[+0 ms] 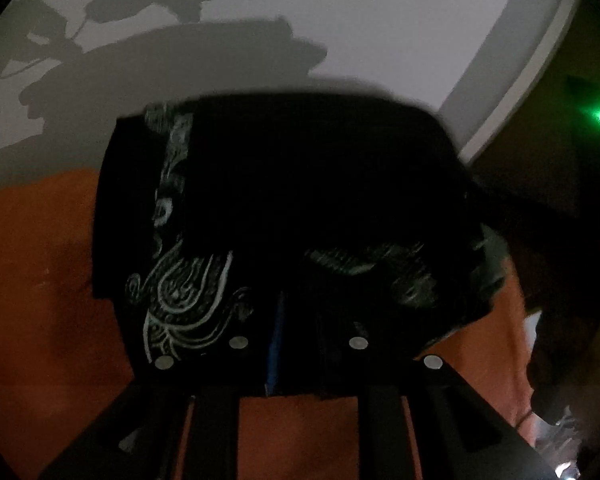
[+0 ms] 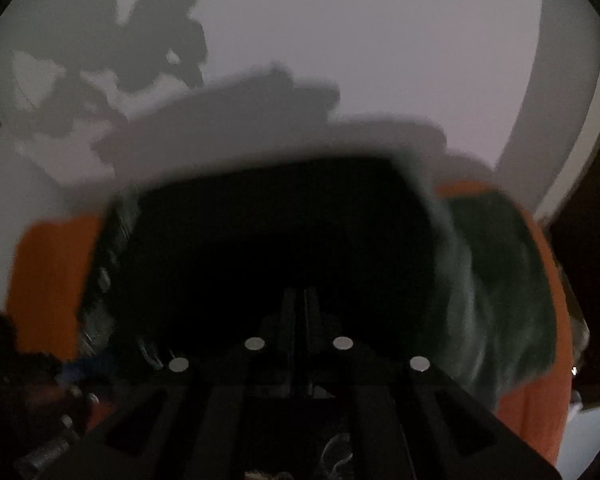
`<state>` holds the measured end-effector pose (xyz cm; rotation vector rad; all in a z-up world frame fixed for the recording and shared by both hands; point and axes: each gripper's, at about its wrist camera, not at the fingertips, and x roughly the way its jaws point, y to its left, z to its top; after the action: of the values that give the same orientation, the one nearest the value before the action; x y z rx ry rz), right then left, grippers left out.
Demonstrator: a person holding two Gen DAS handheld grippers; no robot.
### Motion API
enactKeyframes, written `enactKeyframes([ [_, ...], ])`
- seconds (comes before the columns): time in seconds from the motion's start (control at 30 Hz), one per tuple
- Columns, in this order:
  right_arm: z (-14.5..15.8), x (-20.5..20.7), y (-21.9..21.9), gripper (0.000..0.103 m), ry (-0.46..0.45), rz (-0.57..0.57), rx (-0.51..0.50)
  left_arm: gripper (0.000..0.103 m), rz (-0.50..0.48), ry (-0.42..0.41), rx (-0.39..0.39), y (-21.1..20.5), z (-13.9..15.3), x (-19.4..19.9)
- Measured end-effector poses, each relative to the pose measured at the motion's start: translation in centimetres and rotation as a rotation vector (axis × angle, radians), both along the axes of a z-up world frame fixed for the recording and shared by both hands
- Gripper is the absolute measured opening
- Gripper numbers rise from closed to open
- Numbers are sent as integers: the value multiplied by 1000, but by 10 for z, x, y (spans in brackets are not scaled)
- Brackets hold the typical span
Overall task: Fold clothes
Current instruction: 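Carry the bundle with both tools onto the green towel, then release the bundle on the towel and open both tools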
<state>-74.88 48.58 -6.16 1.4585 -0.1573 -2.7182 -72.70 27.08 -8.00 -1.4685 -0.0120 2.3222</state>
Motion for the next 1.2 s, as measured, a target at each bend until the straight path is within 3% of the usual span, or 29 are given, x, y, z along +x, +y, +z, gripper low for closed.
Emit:
enactKeyframes([
  [0.07,-27,-4,4,3,-96,-23,-12,17,23,-16,15,-13,7,0],
  [0.17,-14,15,16,4,-110,-136,-73,18,58,-6,49,-38,25,4],
  [0.3,-36,52,17,6,-229,-155,-43,20,59,-19,54,-61,40,7],
  [0.37,-37,68,27,6,-227,-199,-120,21,43,-12,49,-68,45,15],
  [0.5,8,79,3,7,13,-138,-191,22,37,-6,53,-78,50,36],
  [0.6,9,57,-38,15,59,-52,-156,22,51,-24,65,-88,50,56],
  [0.63,-1,47,-51,23,2,-36,-109,22,59,-30,66,-91,49,61],
  [0.73,-26,31,-83,24,-160,-30,13,22,98,-57,71,-104,52,74],
  [0.87,-5,54,-91,24,-260,-75,-91,22,158,-138,79,-117,56,82],
  [0.93,23,76,-101,24,-239,-97,-94,24,167,-163,98,-120,66,86],
  [1.0,57,99,-122,24,-190,-83,-79,37,159,-151,90,-120,84,91],
  [1.07,88,119,-138,24,-141,-71,-54,64,149,-105,67,-123,108,99],
  [1.2,135,154,-164,25,-63,-52,-18,77,140,41,-22,-135,155,127],
])
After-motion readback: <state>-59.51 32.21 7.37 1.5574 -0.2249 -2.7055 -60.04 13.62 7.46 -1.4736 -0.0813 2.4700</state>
